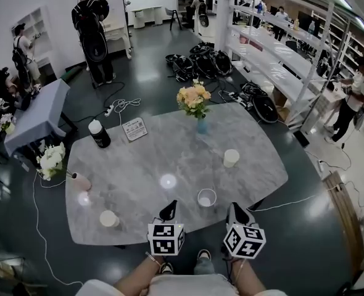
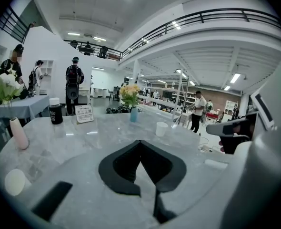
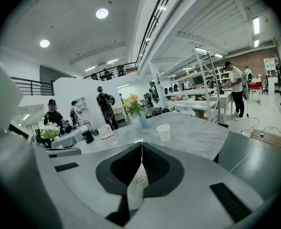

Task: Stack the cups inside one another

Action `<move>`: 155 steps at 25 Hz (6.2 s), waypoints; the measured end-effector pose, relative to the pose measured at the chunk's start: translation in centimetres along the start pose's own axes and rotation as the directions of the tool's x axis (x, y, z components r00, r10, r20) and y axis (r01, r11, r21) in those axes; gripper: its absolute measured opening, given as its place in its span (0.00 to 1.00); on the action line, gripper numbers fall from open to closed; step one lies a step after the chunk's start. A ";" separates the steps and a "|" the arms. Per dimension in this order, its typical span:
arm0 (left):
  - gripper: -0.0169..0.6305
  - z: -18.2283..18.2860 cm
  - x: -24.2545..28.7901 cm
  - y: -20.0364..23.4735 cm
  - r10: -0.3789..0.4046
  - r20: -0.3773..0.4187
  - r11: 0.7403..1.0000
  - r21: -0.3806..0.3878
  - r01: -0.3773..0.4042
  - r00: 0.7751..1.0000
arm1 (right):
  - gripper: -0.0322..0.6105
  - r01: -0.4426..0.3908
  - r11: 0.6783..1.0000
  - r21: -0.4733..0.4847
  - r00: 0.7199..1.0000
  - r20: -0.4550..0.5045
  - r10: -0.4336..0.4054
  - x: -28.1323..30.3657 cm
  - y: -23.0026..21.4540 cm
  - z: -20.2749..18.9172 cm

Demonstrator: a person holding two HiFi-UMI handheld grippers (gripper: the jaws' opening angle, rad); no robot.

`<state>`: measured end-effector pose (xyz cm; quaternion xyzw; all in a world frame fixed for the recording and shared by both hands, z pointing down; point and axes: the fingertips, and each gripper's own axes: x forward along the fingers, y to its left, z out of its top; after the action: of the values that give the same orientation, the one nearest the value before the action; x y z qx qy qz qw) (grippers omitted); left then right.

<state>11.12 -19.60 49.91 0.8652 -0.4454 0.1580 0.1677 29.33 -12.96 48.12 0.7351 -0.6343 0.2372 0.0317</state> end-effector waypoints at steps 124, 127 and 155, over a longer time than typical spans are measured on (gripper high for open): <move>0.02 -5.6 1.3 5.6 0.180 -0.114 0.977 -0.098 -0.191 0.977 | 0.44 -0.040 0.973 -0.229 0.989 -0.151 0.005 14.4 -5.2 2.4; 0.02 -5.4 0.5 5.9 0.175 -0.101 0.978 -0.095 -0.184 0.979 | 0.44 -0.037 0.973 -0.229 0.990 -0.140 0.005 13.3 -4.3 2.5; 0.02 -5.6 -7.0 8.8 0.166 -0.044 0.980 -0.106 -0.170 0.985 | 0.44 -0.143 0.961 -0.236 0.982 -0.154 0.108 7.0 6.1 -1.5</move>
<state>-0.71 -17.00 53.28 0.8113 -0.5217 0.1620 0.2084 23.68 -20.05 50.69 0.6653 -0.7004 0.2093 0.1518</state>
